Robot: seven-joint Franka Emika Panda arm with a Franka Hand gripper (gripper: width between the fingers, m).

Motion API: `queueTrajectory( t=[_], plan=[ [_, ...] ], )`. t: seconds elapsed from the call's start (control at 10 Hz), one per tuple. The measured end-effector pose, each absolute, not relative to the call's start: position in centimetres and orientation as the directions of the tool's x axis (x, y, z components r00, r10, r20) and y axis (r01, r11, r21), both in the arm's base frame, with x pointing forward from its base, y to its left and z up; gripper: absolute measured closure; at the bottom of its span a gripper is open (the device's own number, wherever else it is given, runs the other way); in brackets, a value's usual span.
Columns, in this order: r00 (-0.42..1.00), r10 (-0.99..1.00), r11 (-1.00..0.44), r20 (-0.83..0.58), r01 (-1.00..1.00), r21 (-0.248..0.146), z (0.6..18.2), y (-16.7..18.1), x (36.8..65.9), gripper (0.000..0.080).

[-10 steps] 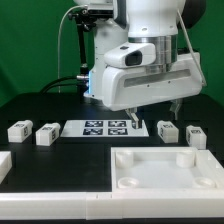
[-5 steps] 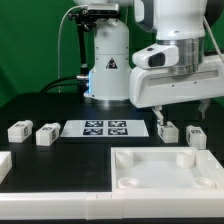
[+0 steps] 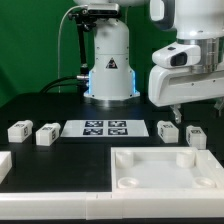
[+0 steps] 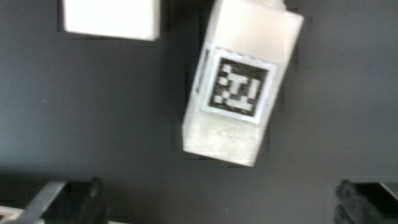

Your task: Assemble one leg

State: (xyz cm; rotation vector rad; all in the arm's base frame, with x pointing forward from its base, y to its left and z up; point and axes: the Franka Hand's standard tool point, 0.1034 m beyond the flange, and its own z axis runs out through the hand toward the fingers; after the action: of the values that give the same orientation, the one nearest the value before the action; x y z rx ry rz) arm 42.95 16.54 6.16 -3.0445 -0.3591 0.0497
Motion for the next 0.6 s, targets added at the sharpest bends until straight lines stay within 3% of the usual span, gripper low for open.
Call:
queueTrajectory(
  t=[0.6],
  plan=[
    [0.809, 0.21, -0.975, -0.55, 0.213, -0.059, 6.6, 16.6, 40.7, 0.015]
  ],
)
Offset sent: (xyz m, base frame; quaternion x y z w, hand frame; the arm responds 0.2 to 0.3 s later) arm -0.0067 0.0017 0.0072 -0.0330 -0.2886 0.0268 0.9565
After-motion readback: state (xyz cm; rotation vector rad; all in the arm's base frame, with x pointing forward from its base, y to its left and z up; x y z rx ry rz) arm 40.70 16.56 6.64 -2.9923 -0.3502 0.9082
